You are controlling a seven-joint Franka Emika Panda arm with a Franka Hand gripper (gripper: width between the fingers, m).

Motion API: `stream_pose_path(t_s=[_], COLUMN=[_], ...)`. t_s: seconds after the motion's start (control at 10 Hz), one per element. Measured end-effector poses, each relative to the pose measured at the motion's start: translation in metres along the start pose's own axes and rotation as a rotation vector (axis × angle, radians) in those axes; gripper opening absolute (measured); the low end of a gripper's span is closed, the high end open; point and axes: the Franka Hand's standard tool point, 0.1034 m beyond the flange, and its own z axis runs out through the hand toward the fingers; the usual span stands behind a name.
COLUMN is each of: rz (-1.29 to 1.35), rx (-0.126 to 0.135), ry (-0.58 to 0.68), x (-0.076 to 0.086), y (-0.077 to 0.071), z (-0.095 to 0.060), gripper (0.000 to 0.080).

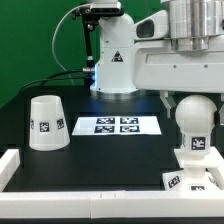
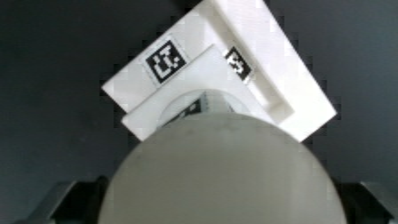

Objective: Assemble lamp

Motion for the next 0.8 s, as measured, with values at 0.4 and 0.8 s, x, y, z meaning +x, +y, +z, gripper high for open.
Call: stream_pose_path(t_s=[0.4,0.8], rz=[0.665,0.721], rx=[0.106,0.122], ry=[-0.026,-0.05], x=[0.0022,0.0025], y=[-0.0014,-0.0006], z=[0.002,0.0029], gripper=[0.0576,0.0655])
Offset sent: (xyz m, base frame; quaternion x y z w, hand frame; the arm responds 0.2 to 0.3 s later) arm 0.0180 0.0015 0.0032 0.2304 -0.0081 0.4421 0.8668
